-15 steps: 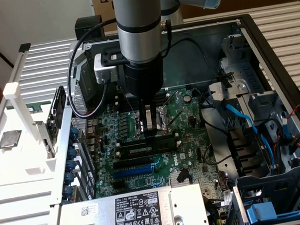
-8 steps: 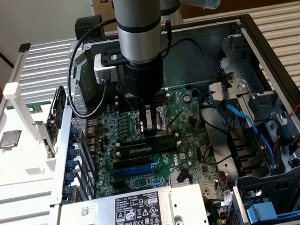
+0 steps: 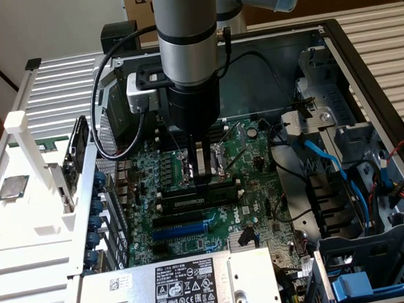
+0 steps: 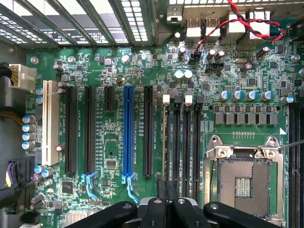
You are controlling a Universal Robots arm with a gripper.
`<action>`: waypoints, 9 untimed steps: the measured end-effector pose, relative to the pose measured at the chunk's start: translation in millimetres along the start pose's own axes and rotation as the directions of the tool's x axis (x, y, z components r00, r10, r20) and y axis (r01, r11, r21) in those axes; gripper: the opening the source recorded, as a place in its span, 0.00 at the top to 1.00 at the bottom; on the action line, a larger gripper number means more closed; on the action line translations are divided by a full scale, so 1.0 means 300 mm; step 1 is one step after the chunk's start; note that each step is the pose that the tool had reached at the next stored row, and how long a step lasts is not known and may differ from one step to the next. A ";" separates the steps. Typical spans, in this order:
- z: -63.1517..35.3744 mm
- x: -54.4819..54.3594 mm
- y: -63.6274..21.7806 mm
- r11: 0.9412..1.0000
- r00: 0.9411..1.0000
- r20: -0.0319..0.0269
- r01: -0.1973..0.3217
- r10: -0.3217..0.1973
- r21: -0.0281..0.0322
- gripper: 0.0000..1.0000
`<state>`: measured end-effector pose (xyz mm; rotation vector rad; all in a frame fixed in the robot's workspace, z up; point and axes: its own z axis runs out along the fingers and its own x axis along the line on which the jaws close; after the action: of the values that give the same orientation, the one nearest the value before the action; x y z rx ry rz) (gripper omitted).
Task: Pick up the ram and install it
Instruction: 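Press down the ram until it locks into place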
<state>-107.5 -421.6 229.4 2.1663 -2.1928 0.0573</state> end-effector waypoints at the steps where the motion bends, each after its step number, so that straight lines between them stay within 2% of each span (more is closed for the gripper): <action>1: 0.000 0.000 0.000 1.000 1.000 0.000 0.000 0.000 0.000 0.90; 9: 0.003 0.000 0.000 1.000 1.000 0.000 0.000 0.000 0.000 0.90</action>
<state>-107.5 -421.7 228.4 2.1661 -2.1926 0.0575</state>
